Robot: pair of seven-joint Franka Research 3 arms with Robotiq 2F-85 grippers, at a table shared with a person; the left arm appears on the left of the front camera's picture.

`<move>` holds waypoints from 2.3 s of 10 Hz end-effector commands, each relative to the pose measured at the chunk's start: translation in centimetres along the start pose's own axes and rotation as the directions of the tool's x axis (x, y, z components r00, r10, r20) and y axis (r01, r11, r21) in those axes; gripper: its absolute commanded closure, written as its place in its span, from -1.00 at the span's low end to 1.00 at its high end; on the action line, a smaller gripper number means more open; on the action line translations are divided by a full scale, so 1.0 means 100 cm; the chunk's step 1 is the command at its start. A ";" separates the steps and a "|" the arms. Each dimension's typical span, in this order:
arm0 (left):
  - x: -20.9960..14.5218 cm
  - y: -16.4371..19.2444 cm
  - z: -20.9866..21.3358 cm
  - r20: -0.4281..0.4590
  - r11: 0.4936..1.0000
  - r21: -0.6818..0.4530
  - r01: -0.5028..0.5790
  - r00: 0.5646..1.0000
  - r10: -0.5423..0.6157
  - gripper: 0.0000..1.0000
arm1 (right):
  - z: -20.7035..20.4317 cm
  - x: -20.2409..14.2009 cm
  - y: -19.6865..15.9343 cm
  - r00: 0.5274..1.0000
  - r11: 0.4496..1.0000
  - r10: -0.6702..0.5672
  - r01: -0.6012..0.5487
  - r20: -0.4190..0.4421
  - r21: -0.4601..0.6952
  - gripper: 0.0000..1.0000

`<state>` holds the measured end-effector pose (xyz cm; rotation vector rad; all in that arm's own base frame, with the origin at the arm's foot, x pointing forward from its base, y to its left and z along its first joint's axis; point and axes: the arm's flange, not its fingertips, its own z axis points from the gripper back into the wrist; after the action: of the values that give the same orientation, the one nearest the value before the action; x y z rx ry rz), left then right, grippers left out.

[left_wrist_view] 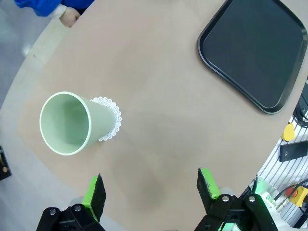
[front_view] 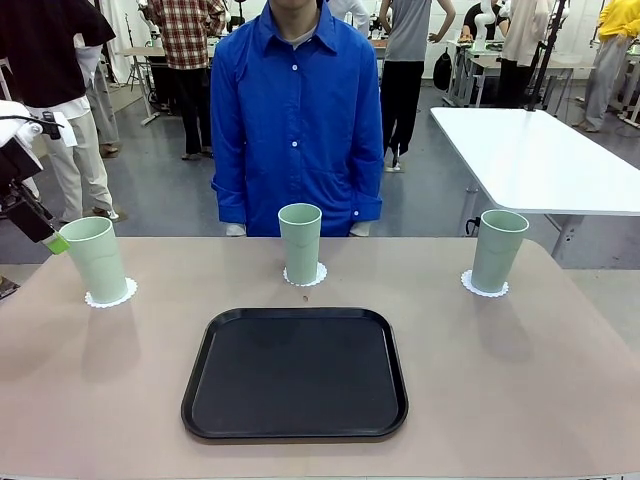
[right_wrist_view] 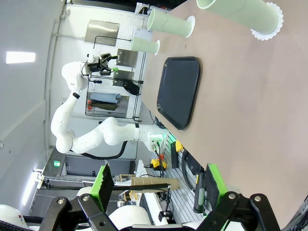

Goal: Place coasters on the table and set cups on them.
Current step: Take one Reusable plastic cup from the Flat Tray and place it on a coaster set by the human.

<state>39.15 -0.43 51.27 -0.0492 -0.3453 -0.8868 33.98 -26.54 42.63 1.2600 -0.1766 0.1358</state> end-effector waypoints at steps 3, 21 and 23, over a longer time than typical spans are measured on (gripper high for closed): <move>0.000 -0.003 -0.001 -0.020 1.000 0.008 -0.002 1.000 0.002 -1.00 | 0.001 -0.001 0.002 1.000 1.000 -0.009 0.009 -0.003 -0.003 -1.00; -0.218 0.102 -0.050 -0.016 0.387 -0.833 -0.396 0.716 0.698 -1.00 | 0.001 -0.001 0.002 1.000 1.000 -0.009 0.009 -0.003 -0.003 -1.00; -0.236 0.107 -0.067 -0.035 0.332 -0.852 -0.405 0.676 0.736 -1.00 | 0.001 -0.001 0.002 1.000 1.000 -0.009 0.009 -0.003 -0.003 -1.00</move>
<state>34.85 22.31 37.75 -1.1706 -0.1684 -0.1869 33.91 -26.63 42.62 1.2597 -0.1777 0.1334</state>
